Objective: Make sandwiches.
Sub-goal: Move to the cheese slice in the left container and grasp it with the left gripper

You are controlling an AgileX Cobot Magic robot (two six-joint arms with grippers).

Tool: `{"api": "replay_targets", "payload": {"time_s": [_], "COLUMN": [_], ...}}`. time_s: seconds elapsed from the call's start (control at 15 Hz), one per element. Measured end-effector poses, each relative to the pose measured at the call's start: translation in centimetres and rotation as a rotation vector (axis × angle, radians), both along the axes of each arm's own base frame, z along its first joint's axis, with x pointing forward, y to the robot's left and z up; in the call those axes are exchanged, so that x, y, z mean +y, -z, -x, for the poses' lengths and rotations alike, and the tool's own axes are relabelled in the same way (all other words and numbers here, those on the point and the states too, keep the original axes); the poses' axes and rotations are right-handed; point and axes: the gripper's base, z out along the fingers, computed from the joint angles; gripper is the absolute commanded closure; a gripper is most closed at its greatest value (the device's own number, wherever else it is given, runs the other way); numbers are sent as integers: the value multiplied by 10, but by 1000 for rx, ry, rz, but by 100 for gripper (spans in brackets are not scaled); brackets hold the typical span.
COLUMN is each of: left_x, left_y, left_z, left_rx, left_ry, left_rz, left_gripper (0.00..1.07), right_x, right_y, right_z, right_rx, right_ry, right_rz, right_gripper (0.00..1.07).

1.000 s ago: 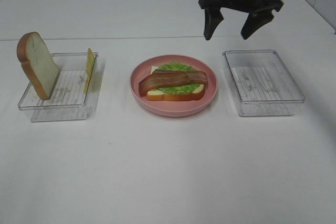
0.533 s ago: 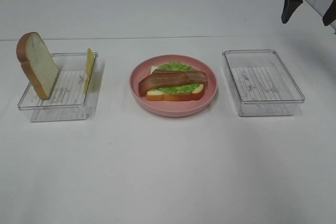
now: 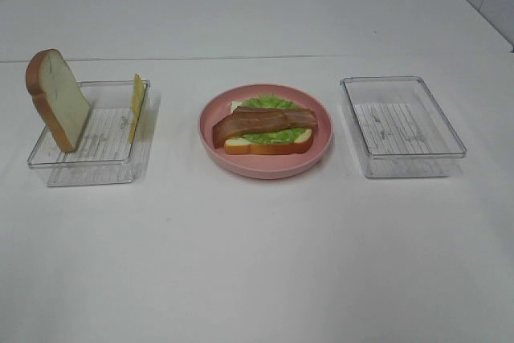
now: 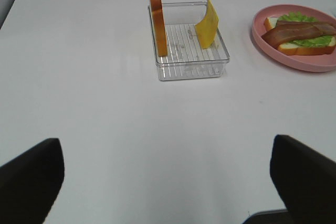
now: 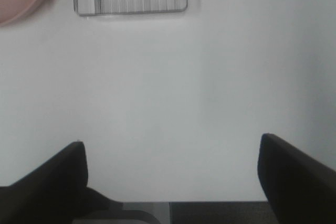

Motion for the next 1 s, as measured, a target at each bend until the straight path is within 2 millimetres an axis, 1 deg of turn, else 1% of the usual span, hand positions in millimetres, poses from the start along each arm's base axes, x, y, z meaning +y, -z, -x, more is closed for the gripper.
{"api": "replay_targets", "payload": {"time_s": [0.07,0.13,0.2,0.27,0.33,0.4,0.6,0.73,0.87,1.0], "left_x": [0,0,0,0,0,0,0,0,0,0], "left_y": [0,0,0,0,0,0,0,0,0,0], "left_z": [0,0,0,0,0,0,0,0,0,0], "left_rx": [0,0,0,0,0,0,0,0,0,0], "left_ry": [0,0,0,0,0,0,0,0,0,0], "left_rz": [0,0,0,0,0,0,0,0,0,0], "left_gripper": [6,6,6,6,6,6,6,6,6,6], "right_x": [-1,-3,-3,-4,-5,-6,-12,-13,-12,-11], "right_y": [0,4,5,12,19,23,44,54,64,64], "right_z": [20,89,106,133,169,179,222,225,219,219], "right_rx": [-24,-156,-196,-268,-399,-436,-637,-640,-620,-630], "right_ry": [6,25,25,25,25,25,29,21,11,7], "right_rz": [-3,-17,-18,-21,-19,-19,40,60,53,49], "right_gripper": [22,22,22,22,22,22,22,22,22,22]}}
